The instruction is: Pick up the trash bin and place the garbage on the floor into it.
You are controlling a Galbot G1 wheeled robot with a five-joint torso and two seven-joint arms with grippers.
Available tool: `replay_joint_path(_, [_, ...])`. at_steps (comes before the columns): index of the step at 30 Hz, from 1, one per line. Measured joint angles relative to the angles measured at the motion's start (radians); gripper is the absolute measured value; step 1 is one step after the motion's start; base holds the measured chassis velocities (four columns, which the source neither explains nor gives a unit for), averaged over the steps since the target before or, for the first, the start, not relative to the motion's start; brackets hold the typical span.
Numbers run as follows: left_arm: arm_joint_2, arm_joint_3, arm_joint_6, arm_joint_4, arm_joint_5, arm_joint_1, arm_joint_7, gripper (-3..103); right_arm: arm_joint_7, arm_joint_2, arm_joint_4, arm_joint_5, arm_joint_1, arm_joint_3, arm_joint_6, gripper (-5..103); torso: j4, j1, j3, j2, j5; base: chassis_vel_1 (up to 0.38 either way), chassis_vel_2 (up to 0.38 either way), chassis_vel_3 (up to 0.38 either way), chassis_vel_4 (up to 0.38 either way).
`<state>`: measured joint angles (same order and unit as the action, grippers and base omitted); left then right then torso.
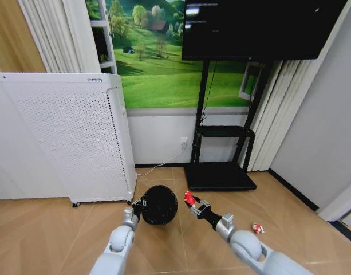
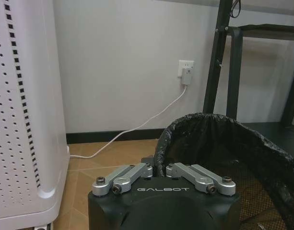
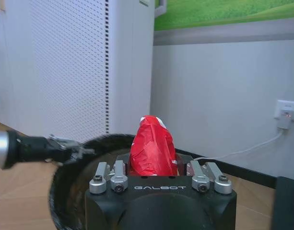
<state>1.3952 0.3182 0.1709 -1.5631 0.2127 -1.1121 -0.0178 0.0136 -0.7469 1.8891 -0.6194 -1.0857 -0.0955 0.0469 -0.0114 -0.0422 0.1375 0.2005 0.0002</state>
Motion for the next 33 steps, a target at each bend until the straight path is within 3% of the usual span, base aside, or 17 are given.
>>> replay_joint_path(10, [0.032,-0.037,-0.003,0.026,-0.029,0.008,0.003,7,0.014,-0.121,-0.097,0.010,0.206,-0.206,-0.001,50,0.0000,0.000,0.000,0.000,-0.0004,0.000,0.000,0.000,0.000])
replay_joint_path(23, [0.034,-0.047,-0.007,0.020,-0.043,-0.011,0.003,7,0.033,-0.225,-0.279,0.009,0.394,-0.320,0.011,48,0.0002,0.000,0.000,0.000,-0.0003,0.000,0.000,0.000,0.000])
replay_joint_path(25, [0.030,-0.044,-0.007,0.018,-0.042,-0.012,0.003,7,0.035,-0.223,-0.280,0.003,0.401,-0.322,0.005,53,0.0002,0.000,0.000,0.000,-0.0003,0.000,0.000,0.000,0.000])
replay_joint_path(28, [0.028,-0.040,-0.009,0.017,-0.041,-0.013,0.003,7,0.035,-0.213,-0.271,-0.004,0.400,-0.321,-0.003,69,0.0000,0.000,0.000,0.000,-0.0003,0.000,0.000,0.000,0.000])
replay_joint_path(29, [0.028,-0.040,-0.009,0.017,-0.041,-0.013,0.003,7,0.035,-0.213,-0.271,-0.004,0.400,-0.321,-0.003,69,0.0000,0.000,0.000,0.000,-0.0003,0.000,0.000,0.000,0.000])
replay_joint_path(32, [0.030,-0.039,-0.011,0.017,-0.041,-0.011,0.002,7,0.036,-0.202,-0.256,-0.005,0.388,-0.316,-0.004,85,0.0000,0.000,0.000,0.000,-0.0002,0.000,0.000,0.000,0.000])
replay_joint_path(33, [0.030,-0.039,-0.011,0.017,-0.041,-0.011,0.002,7,0.036,-0.202,-0.256,-0.005,0.388,-0.316,-0.004,85,0.0000,0.000,0.000,0.000,-0.0002,0.000,0.000,0.000,0.000])
